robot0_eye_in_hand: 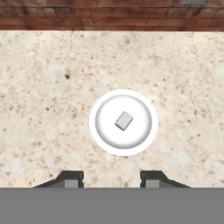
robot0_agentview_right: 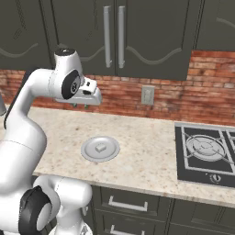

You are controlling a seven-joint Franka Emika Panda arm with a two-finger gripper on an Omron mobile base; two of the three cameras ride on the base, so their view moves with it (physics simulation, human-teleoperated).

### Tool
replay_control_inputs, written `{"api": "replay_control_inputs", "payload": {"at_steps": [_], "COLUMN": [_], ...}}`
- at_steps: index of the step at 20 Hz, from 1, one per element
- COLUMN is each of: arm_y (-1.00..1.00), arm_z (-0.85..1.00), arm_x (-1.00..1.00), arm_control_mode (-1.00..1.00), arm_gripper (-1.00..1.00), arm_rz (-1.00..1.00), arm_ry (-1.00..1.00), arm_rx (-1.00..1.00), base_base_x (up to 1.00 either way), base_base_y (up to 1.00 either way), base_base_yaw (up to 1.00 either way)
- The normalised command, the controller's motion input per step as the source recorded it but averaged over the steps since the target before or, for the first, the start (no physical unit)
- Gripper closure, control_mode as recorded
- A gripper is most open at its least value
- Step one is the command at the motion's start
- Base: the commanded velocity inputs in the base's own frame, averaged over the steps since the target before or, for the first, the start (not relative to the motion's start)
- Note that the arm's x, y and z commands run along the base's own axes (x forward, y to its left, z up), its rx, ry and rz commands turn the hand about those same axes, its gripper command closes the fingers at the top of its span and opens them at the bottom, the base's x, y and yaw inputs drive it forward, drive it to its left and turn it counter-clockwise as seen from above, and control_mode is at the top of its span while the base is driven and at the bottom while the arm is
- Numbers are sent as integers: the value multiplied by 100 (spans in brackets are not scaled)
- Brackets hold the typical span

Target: Pick up the marshmallow and place it in the cup of hot chocolate on the dining counter.

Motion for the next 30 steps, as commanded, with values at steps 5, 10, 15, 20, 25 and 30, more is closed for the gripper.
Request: {"api": "replay_control_inputs", "payload": {"at_steps": [5, 10, 15, 20, 25, 30], "arm_y": [0, 0, 0, 0, -1, 0], "arm_z": [-25, -31, -29, -22, -44, -49], "arm_x": [0, 0, 0, 4, 16, 24], "arm_control_mode": [-100, -100, -100, -100, -100, -100], "arm_gripper": [-100, -100, -100, -100, -100, -100], "arm_rz": [-5, -26, -21, -2, 0, 0], "arm_ry": [0, 0, 0, 7, 0, 0], "arm_rx": [0, 1, 0, -2, 0, 0], "base_base_x": [0, 0, 0, 0, 0, 0], "base_base_y": [0, 0, 0, 0, 0, 0], "base_base_yaw": [0, 0, 0, 0, 0, 0]}}
